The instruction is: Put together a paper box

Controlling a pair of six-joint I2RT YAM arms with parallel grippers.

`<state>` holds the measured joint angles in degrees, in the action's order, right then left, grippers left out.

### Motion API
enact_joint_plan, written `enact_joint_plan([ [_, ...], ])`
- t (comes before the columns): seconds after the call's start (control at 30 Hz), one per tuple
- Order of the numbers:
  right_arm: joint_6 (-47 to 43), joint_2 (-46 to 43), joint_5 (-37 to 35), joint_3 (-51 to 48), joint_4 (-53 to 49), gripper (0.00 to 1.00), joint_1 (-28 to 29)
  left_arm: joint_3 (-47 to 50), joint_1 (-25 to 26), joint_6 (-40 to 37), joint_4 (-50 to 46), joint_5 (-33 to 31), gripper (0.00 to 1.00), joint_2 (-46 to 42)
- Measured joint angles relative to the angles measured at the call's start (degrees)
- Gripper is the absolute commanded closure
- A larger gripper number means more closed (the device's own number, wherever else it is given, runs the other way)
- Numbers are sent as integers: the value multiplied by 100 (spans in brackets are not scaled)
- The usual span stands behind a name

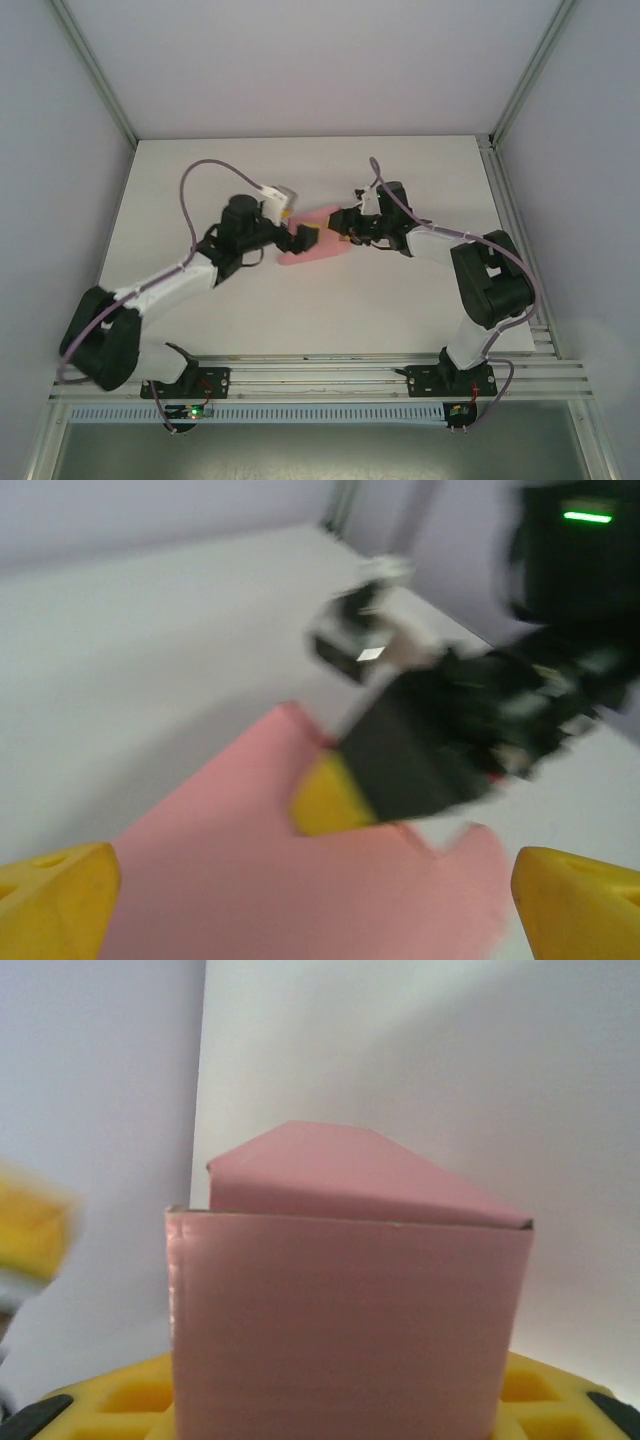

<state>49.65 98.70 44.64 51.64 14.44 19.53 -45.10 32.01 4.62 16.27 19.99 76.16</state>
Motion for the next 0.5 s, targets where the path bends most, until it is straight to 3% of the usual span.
enact_joint_plan([
  [0.07,424,-15,116,31,-205,64,-271,50,538,-811,-48,-535,0,-295],
  [0.27,1792,4,662,164,-667,67,-627,146,791,-2253,-337,-1602,0,-282],
  [0.5,2374,-24,1161,413,-1307,70,-597,144,1215,-3082,-446,-2181,0,210],
])
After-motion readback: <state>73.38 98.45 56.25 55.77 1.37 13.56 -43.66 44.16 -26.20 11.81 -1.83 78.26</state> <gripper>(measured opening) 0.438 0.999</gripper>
